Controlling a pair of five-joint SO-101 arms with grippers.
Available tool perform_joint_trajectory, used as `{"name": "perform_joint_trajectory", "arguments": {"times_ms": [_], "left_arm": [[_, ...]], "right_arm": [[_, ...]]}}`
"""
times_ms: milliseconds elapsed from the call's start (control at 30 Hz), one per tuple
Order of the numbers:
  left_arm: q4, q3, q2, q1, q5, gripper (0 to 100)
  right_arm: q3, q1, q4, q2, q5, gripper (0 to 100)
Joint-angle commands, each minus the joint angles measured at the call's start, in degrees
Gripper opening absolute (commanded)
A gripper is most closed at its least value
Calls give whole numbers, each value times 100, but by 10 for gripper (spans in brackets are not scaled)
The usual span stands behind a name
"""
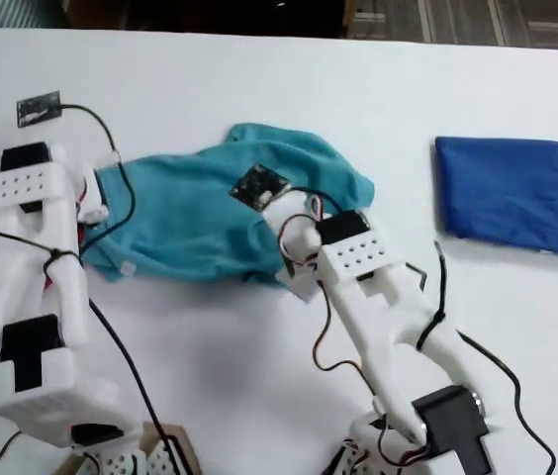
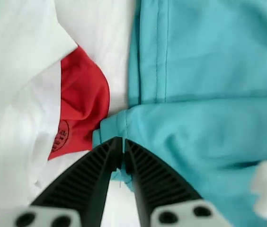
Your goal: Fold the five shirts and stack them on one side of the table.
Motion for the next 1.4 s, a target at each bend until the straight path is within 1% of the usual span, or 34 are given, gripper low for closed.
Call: {"name": "perform_joint_trajectory", "arguments": {"times_ms": [0,100,167,233,333,400,433,567,700,800,867,933,1000,1167,1233,1367], "left_arm": [[-237,13,-334,-44,-18,26],[-237,4,-334,-44,-18,26],[-246,4,-334,-35,-18,26],[-246,4,-334,-35,-18,26],[-246,4,-334,-35,-18,26],[-246,4,-334,-44,-18,26],[-246,-4,-334,-44,-18,26],[-246,-40,-334,-44,-18,26],[-246,-40,-334,-44,-18,26],[-255,-40,-334,-44,-18,26],[-334,-31,-334,-44,-18,26],[-396,-13,-334,-53,-18,26],[-404,-13,-334,-53,-18,26],[-404,-4,-343,-53,-9,26],[-404,-4,-352,-53,-9,26],[-396,-40,-369,-167,-9,26]], "right_arm": [[-220,286,-884,-233,-475,20],[-185,338,-1798,-215,-958,21],[-220,259,-2026,-84,-993,31],[-246,154,-2009,154,-1002,94],[-308,136,-1780,400,-1178,231],[-440,163,-1516,400,-1275,285],[-545,163,-1376,400,-1275,292],[-1037,110,-505,145,-1284,265],[-1213,-31,382,-479,-1266,173],[-1178,-418,1095,-787,-1231,106],[-967,-796,1305,-875,-1099,97],[-615,-1156,1165,-857,-853,106],[-237,-1270,655,-796,-800,122],[378,-1121,-725,-312,-800,202],[378,-1007,-1042,57,-800,224],[149,-857,-1393,927,-800,224]]}}
